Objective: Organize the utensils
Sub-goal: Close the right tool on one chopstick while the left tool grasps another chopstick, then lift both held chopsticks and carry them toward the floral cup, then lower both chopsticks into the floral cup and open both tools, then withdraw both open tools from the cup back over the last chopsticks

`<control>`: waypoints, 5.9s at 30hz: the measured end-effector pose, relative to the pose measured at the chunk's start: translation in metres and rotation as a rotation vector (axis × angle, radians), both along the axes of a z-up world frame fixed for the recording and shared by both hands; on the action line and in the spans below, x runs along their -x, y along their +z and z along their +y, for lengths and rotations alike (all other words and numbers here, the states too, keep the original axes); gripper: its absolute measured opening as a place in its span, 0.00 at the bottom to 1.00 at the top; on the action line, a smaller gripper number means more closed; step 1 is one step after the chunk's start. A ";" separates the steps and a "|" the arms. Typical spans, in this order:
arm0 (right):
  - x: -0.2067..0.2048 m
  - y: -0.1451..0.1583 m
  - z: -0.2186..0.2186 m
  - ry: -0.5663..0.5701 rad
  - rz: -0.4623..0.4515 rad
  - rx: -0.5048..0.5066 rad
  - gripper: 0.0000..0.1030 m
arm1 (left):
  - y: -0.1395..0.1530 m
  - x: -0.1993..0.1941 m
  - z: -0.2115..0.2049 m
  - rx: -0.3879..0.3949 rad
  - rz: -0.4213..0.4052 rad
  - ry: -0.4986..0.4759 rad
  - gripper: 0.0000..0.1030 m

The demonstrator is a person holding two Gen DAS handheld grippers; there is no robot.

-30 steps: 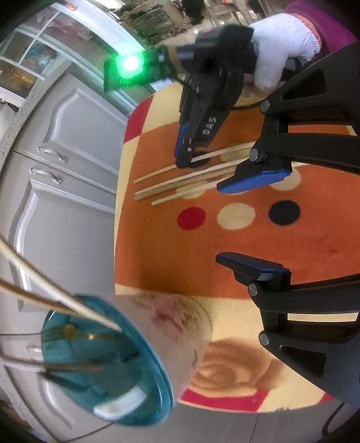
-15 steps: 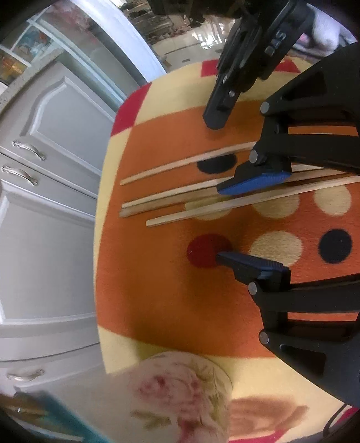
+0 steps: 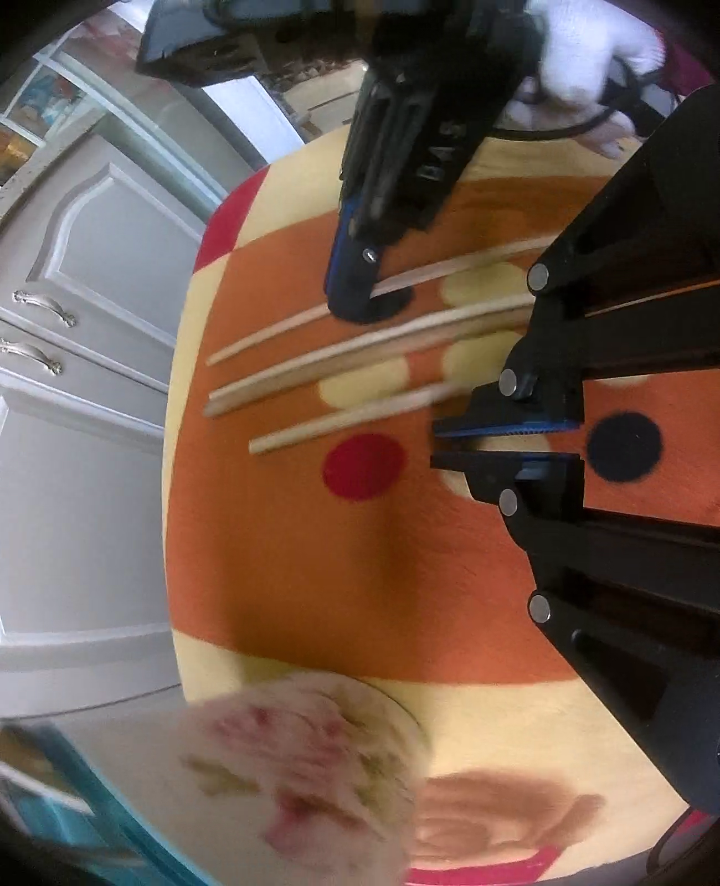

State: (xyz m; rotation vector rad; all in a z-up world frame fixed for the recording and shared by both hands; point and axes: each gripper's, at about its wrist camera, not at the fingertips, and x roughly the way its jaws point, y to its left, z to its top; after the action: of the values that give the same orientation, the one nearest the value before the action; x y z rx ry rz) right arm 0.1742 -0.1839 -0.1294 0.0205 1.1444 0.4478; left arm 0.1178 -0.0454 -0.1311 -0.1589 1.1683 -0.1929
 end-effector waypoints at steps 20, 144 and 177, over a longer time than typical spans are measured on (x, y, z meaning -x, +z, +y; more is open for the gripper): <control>0.086 -0.004 -0.072 -0.096 0.113 -0.144 0.05 | 0.003 -0.009 -0.012 0.063 0.003 0.009 0.13; 0.019 0.209 0.099 0.219 -0.317 -0.266 0.34 | 0.202 0.033 0.154 -0.084 -0.467 0.218 0.41; 0.068 0.082 0.007 0.009 -0.112 -0.019 0.39 | 0.149 0.091 0.072 -0.115 -0.347 0.129 0.43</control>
State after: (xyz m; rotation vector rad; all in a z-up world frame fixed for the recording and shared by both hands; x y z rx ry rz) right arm 0.1063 -0.1770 -0.0475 0.0073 1.0307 0.4624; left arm 0.0270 0.0271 0.0180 -0.0944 0.8183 -0.0359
